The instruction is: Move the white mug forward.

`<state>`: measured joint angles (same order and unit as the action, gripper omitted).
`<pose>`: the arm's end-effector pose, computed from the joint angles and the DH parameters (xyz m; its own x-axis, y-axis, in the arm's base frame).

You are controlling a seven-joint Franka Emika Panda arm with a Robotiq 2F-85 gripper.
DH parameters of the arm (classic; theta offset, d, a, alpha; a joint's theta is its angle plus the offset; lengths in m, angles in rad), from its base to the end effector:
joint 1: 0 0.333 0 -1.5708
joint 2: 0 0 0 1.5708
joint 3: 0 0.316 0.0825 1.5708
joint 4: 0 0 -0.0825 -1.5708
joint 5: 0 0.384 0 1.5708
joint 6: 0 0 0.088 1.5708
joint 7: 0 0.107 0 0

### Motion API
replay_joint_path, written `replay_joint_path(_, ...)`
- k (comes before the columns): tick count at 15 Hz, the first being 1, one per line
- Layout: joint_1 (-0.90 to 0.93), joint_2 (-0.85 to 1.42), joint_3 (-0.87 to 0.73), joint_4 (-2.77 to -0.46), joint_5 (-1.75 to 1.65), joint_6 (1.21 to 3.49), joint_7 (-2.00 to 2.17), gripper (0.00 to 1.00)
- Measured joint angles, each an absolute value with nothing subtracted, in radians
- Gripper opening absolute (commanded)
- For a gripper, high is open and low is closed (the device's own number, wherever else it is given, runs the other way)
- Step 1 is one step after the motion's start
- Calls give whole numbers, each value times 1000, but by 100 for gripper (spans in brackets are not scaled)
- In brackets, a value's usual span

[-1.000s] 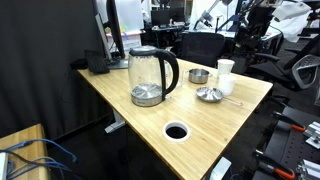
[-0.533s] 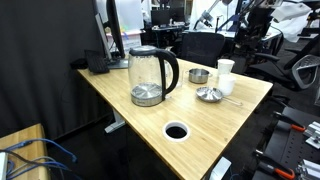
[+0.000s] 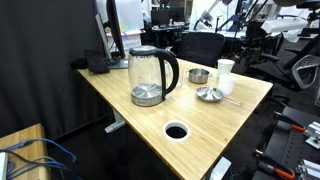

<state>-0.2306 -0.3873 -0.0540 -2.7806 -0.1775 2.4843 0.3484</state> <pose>0.3616 -0.1034 0.3327 0.8764 -0.4680 0.1138 -0.4766 -0.8767 0.0650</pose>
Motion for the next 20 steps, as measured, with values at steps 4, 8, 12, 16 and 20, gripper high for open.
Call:
replay_joint_path(4, -231, -345, -55, -2780, -162, 2485, 383, 100)
replay_joint_path(8, -231, -349, -55, -2780, -162, 2485, 383, 100)
replay_joint_path(12, -229, -336, -50, -2779, -162, 2486, 402, 100)
replay_joint_path(16, -229, -258, -34, -2762, -162, 2504, 526, 100)
replay_joint_path(20, -235, -160, -42, -2709, -163, 2526, 630, 100)
